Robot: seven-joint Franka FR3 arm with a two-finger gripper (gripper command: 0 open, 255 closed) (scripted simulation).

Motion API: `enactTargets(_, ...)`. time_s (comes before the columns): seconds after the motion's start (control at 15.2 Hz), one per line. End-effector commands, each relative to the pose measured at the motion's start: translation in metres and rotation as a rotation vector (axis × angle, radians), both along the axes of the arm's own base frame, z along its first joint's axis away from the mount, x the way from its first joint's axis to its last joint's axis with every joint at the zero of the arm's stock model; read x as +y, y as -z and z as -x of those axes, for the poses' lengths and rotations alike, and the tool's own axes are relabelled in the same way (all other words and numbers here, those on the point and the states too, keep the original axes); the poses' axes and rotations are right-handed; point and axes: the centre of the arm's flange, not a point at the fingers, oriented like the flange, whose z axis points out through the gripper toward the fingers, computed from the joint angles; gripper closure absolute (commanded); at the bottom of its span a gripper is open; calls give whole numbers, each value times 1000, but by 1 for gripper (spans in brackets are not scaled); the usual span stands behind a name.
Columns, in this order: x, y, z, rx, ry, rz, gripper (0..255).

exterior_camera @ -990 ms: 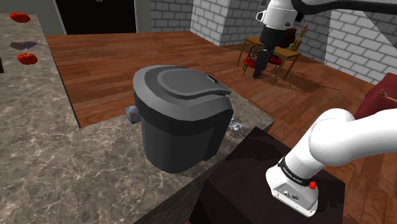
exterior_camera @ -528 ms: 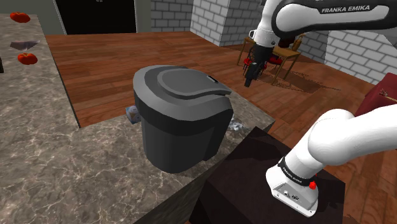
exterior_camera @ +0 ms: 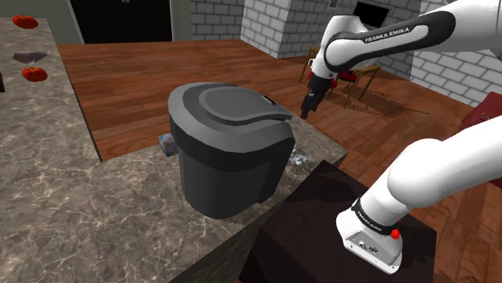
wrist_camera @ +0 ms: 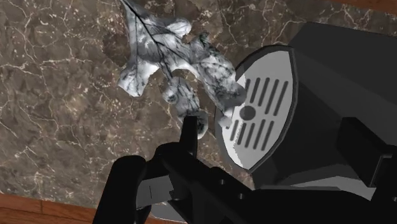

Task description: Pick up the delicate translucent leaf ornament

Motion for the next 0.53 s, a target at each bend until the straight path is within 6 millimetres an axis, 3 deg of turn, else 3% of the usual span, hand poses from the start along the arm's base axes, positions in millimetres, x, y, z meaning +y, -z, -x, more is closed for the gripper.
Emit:
enactTargets(0.0, -16, 21, -6, -6, 15, -5, 0)
enactTargets(0.46, -69, 95, -30, -21, 69, -25, 0)
